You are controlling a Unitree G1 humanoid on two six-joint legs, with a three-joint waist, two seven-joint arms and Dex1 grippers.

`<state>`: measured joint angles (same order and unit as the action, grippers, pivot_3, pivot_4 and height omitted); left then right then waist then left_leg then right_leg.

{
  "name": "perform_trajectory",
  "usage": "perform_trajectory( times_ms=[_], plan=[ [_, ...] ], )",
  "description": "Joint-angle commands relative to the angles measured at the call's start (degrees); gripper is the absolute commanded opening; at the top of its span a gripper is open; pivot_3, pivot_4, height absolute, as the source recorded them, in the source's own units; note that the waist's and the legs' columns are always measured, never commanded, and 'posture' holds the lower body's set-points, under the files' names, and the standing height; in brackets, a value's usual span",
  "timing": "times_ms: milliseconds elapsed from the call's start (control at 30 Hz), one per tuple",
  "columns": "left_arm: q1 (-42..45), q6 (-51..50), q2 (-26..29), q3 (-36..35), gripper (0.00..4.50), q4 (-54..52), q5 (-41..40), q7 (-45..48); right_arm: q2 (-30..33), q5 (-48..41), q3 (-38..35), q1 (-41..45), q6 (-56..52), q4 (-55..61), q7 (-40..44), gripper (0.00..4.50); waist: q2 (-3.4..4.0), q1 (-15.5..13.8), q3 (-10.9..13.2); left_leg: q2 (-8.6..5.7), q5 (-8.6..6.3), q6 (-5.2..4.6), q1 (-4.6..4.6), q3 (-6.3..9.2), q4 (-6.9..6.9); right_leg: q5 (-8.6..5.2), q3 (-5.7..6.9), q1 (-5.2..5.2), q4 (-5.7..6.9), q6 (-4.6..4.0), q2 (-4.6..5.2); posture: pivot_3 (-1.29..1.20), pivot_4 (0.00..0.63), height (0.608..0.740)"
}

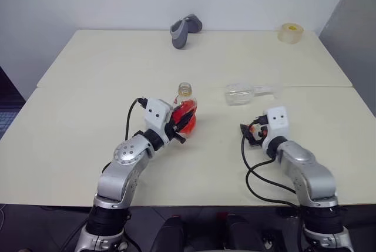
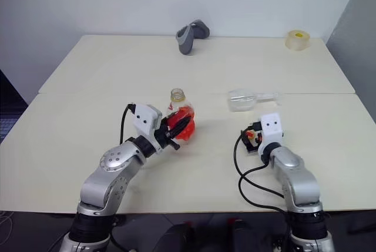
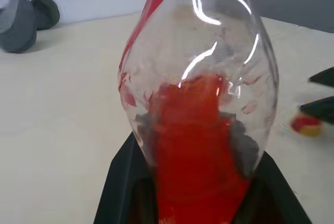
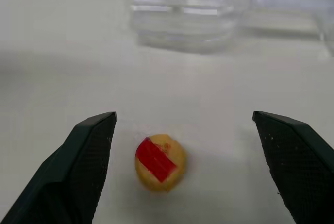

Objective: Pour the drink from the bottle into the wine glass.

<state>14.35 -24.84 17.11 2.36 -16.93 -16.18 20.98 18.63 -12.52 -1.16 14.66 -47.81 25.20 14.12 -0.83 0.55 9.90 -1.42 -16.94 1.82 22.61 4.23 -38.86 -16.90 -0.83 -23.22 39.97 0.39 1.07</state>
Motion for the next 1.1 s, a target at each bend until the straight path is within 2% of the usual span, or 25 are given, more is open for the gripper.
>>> perform_trajectory(
  times_ms=[33,167,367,667,833,1100],
  plan=[
    [3.10,2.48,-1.13,-4.23,1.04,1.76,2.64,-5.43,3.53,-4.51,1.85,3.77,-0.20,8.42,7.14,4.49,0.00,0.15,0.00,0.01,-0.01,-0.02,-0.01,-0.01,0.01,0.00,-0.01,0.00,0.01,0.00,-0.01,0.00,0.150,0.740],
    [6.40,4.88,-2.05,-7.52,1.04,7.10,6.00,-11.64,5.95,-9.10,6.17,8.85,0.76,10.68,15.12,4.49,-0.02,0.67,0.00,0.02,-0.01,-0.02,-0.01,0.03,0.02,0.00,0.04,0.00,0.01,0.00,-0.04,0.00,0.150,0.740],
    [11.34,10.78,-1.39,-11.42,1.04,17.17,9.04,-16.57,1.28,-10.56,9.92,16.10,6.01,2.69,19.10,4.49,-0.06,0.92,-0.02,-0.02,0.02,0.04,0.01,0.03,-0.03,0.01,0.04,0.01,-0.02,0.00,0.01,0.00,0.150,0.740],
    [15.18,18.61,2.19,-17.08,1.04,30.35,7.65,-15.44,-4.70,-8.96,12.91,20.03,10.67,-3.48,18.32,4.49,-0.07,0.95,-0.03,-0.02,0.04,0.06,0.06,0.04,-0.04,0.01,0.05,-0.06,-0.02,-0.01,0.05,0.00,0.150,0.740],
    [17.29,23.55,3.50,-18.93,1.04,38.18,7.85,-15.39,-5.80,-8.48,13.51,20.01,11.25,-4.01,17.79,4.49,-0.08,0.94,-0.03,-0.04,0.04,0.07,0.06,0.06,-0.05,0.01,0.07,-0.06,-0.02,-0.01,0.07,0.00,0.150,0.740],
    [18.85,26.60,1.81,-18.96,1.04,44.01,6.00,-13.58,-6.20,-7.46,13.26,20.29,11.27,-4.36,16.91,4.49,-0.09,0.96,-0.04,-0.04,0.04,0.07,0.06,0.06,-0.05,0.01,0.07,-0.07,-0.01,-0.01,0.08,0.00,0.150,0.740]
  ],
)
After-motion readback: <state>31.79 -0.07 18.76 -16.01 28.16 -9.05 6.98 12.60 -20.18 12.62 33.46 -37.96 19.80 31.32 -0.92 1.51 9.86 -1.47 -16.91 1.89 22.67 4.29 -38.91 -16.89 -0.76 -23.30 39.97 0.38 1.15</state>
